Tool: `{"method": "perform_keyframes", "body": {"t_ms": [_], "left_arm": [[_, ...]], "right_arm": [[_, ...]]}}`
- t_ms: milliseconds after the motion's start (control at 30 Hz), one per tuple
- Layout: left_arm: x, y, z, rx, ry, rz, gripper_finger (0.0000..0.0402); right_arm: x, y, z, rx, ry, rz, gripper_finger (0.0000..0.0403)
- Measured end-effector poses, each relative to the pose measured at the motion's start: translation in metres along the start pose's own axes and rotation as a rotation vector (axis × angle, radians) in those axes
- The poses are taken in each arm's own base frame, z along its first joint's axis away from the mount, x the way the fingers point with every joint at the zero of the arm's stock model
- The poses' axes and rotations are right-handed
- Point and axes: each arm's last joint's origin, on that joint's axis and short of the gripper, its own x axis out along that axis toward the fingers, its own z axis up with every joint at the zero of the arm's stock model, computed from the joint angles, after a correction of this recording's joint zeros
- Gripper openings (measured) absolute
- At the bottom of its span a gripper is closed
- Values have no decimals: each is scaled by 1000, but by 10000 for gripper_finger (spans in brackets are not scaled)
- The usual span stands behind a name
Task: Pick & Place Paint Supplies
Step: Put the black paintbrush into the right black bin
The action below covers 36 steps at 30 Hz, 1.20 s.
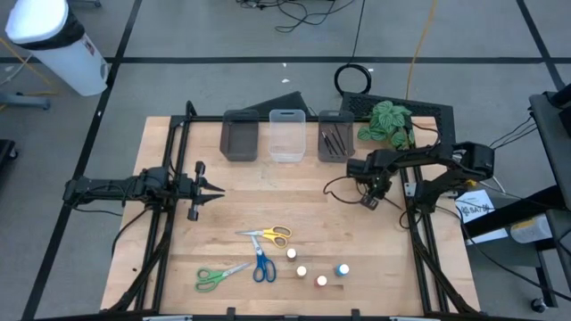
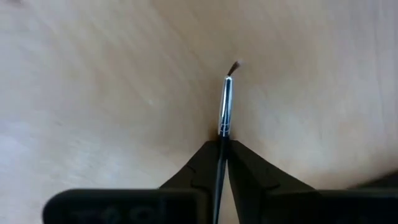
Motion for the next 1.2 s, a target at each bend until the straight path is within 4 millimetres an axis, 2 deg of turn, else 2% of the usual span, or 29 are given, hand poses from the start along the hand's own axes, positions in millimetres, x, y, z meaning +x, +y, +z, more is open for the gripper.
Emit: {"method": "perform_keyframes", "body": {"t_ms": [100,200,333,467,633,800,1033,1200], "left_arm": [[0,0,0,0,0,0,72],[0,0,0,0,0,0,72],[0,0,0,0,0,0,72],[0,0,0,0,0,0,72],[0,0,0,0,0,0,72],[0,0,0,0,0,0,72],[0,0,0,0,0,0,72],[0,0,0,0,0,0,72]], "right_arm": [[0,1,3,-41,-29,14,37],[-1,3,7,-63,-78,33,21],[-3,9,22,-103,-223,99,9],[-7,16,34,-169,-375,131,37],[-10,24,39,-292,-456,126,51],[-12,30,41,-326,-506,125,53],[-5,35,41,-374,-500,79,82],[8,34,34,-397,-458,63,68]]}}
